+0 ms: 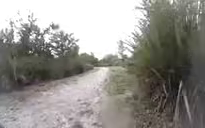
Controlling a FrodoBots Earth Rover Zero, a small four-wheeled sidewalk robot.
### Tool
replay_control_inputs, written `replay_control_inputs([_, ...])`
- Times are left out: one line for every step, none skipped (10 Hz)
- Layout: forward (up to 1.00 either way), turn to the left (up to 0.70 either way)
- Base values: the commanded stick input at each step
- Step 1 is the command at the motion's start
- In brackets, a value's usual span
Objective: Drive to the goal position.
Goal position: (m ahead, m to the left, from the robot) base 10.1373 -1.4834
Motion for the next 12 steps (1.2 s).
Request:
replay_control_inputs([0.70,0.00])
replay_control_inputs([0.70,0.00])
replay_control_inputs([0.70,0.00])
replay_control_inputs([0.70,0.00])
replay_control_inputs([0.70,0.00])
replay_control_inputs([0.70,0.00])
replay_control_inputs([0.70,0.00])
replay_control_inputs([0.70,0.00])
replay_control_inputs([0.70,0.00])
replay_control_inputs([0.70,0.00])
replay_control_inputs([0.70,0.00])
replay_control_inputs([0.70,0.00])
